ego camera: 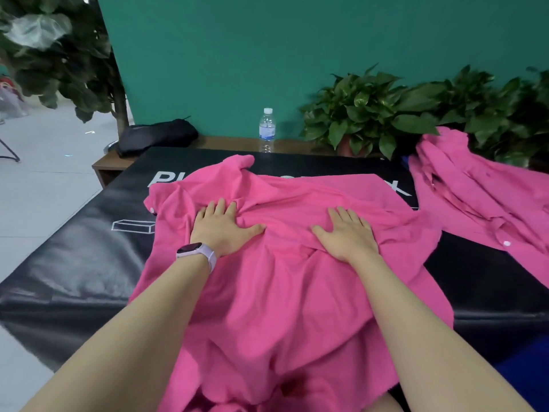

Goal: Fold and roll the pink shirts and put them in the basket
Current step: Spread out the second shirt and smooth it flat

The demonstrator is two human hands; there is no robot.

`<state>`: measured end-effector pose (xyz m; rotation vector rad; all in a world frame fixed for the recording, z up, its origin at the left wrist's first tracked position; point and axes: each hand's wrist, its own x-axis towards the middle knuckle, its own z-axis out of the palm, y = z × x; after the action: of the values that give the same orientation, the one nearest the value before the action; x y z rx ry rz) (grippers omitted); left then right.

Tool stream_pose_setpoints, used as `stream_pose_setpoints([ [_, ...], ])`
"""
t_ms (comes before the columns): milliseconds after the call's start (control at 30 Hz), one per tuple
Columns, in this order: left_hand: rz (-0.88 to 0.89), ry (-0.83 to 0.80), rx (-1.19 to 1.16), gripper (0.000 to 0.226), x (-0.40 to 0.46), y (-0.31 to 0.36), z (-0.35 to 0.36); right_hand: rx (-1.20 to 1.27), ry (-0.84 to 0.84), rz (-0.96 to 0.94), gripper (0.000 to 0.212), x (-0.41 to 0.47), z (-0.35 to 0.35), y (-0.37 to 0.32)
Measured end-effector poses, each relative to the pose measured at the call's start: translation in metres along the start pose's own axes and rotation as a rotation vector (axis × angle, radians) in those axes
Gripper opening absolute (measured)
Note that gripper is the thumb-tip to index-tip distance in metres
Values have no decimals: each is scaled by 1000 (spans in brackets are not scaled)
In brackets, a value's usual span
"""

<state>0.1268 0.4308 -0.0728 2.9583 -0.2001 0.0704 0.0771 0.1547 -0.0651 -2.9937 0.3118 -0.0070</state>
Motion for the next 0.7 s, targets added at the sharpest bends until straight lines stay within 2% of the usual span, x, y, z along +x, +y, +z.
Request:
stream_pose_setpoints([
  [500,-43,-20,-33,123,111,-7,7,21,-7,-46,86,112,2,0],
  [600,-17,-22,-37,113,131,-10,9,41,-11,-59,85,134,1,-1],
  [700,-15,125,-127,93,142,-9,8,83,51,-88,80,148,1,-3],
])
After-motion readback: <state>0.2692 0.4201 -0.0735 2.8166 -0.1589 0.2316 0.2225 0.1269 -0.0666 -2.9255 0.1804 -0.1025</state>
